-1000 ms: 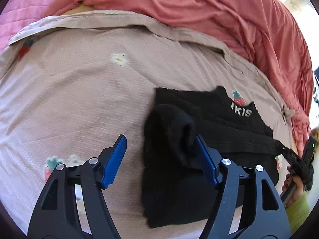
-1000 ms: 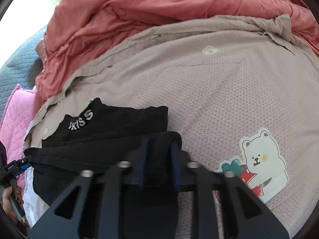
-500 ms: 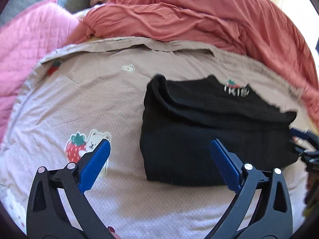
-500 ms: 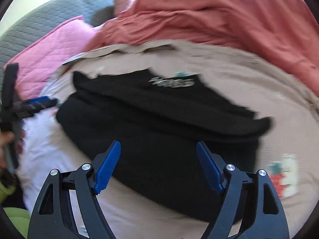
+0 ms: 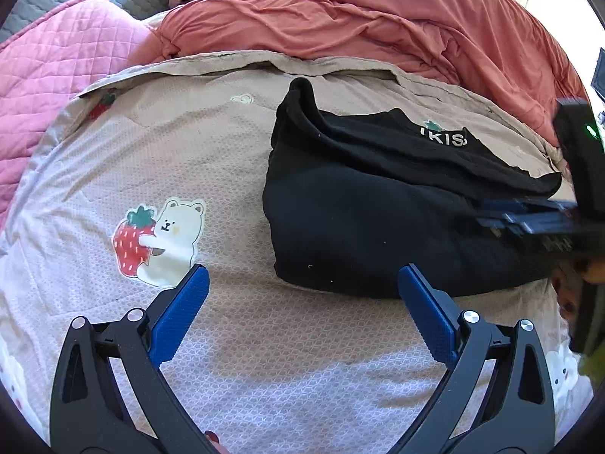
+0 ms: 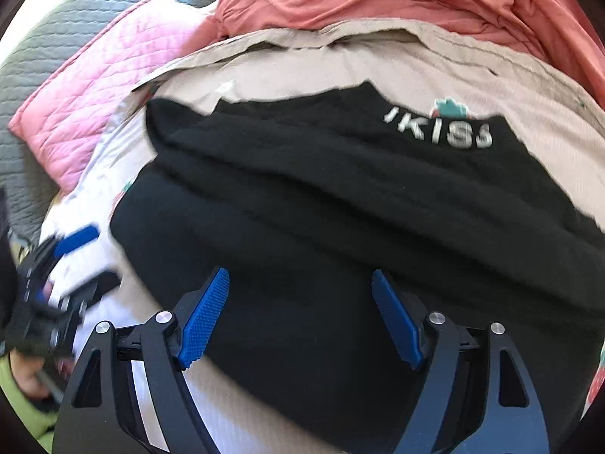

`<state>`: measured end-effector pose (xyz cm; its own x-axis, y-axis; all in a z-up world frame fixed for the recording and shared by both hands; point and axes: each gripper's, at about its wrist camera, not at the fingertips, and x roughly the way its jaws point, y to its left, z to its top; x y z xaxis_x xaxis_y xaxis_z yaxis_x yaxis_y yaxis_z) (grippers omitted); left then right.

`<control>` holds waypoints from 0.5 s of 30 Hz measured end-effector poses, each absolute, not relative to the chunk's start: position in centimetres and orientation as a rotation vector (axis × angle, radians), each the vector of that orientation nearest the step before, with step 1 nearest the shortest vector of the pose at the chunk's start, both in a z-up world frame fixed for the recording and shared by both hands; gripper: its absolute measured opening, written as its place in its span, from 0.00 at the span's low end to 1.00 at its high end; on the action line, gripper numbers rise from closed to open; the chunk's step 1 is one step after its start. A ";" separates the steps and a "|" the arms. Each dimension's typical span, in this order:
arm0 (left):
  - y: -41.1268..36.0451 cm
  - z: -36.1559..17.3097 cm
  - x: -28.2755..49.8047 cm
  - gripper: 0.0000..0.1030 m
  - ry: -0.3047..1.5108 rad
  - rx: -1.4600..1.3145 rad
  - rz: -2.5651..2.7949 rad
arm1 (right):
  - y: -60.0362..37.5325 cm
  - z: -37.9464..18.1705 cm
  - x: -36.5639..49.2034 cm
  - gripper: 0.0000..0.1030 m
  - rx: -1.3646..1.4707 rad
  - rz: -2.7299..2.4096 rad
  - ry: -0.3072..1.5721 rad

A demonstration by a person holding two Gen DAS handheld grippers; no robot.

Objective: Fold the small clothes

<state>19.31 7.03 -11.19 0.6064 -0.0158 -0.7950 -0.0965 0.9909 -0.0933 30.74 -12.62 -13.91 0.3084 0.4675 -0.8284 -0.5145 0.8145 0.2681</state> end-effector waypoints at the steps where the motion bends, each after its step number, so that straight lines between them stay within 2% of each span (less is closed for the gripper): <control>1: 6.9 -11.2 19.3 0.91 0.914 -0.133 0.039 | -12.4 -13.7 31.4 0.74 -0.049 0.639 1.068; 10: 5.8 -11.3 19.4 0.91 0.892 -0.108 -0.029 | -12.4 -9.0 39.5 0.75 -0.027 0.487 0.953; 15: 5.3 -11.2 19.4 0.91 0.885 -0.089 -0.044 | -13.3 -6.9 38.2 0.75 0.013 0.553 0.896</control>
